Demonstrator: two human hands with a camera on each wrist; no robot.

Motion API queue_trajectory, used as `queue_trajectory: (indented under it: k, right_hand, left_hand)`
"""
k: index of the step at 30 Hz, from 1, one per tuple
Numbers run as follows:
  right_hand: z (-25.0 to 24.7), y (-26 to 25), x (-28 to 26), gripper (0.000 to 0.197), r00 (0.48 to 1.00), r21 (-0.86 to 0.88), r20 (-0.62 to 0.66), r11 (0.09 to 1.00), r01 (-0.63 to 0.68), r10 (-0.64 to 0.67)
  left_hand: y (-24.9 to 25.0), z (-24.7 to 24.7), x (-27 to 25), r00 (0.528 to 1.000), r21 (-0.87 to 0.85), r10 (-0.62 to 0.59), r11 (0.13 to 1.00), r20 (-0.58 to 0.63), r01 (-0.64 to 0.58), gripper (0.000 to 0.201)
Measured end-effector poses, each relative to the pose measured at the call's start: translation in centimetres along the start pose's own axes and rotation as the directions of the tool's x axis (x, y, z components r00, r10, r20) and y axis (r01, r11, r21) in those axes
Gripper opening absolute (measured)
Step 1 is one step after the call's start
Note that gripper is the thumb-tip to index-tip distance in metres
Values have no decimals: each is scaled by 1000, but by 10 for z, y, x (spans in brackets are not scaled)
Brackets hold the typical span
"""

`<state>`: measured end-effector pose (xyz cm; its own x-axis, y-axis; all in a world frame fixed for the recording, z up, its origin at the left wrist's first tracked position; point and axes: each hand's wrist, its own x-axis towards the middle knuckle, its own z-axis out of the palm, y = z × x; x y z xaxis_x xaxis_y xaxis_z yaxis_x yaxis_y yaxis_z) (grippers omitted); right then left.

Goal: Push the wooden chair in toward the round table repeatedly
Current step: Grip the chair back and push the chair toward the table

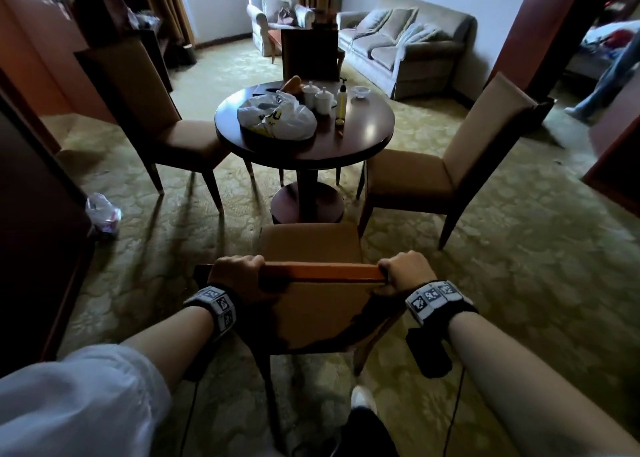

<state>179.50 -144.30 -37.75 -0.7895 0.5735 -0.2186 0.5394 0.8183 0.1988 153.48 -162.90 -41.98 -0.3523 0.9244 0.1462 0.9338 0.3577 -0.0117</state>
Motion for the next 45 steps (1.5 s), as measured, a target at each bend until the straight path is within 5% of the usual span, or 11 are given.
queue_trajectory:
  k: [9, 14, 21, 26, 34, 45]
  right_hand:
    - [11, 8, 3, 38, 1000, 103, -22, 994, 17, -15]
    - [11, 13, 0, 29, 1000, 144, 20, 989, 14, -17]
    - [18, 12, 4, 24, 1000, 154, -9, 988, 11, -10]
    - [19, 12, 7, 25, 1000, 148, -20, 989, 15, -12]
    - [18, 9, 6, 21, 1000, 144, -2, 989, -18, 18]
    - [13, 3, 4, 21, 998, 95, -4, 994, -62, 62]
  left_hand:
    - [24, -10, 1, 963, 71, -230, 973, 144, 221, 74]
    - [46, -15, 3, 844, 184, -485, 873, 230, 452, 34]
    - [60, -10, 7, 747, 174, -637, 771, 191, 613, 44]
    - [55, -8, 8, 761, 217, -614, 788, 208, 576, 37]
    - [29, -10, 4, 913, 244, -348, 924, 212, 295, 31]
    - [22, -14, -1, 951, 216, -249, 954, 185, 208, 37]
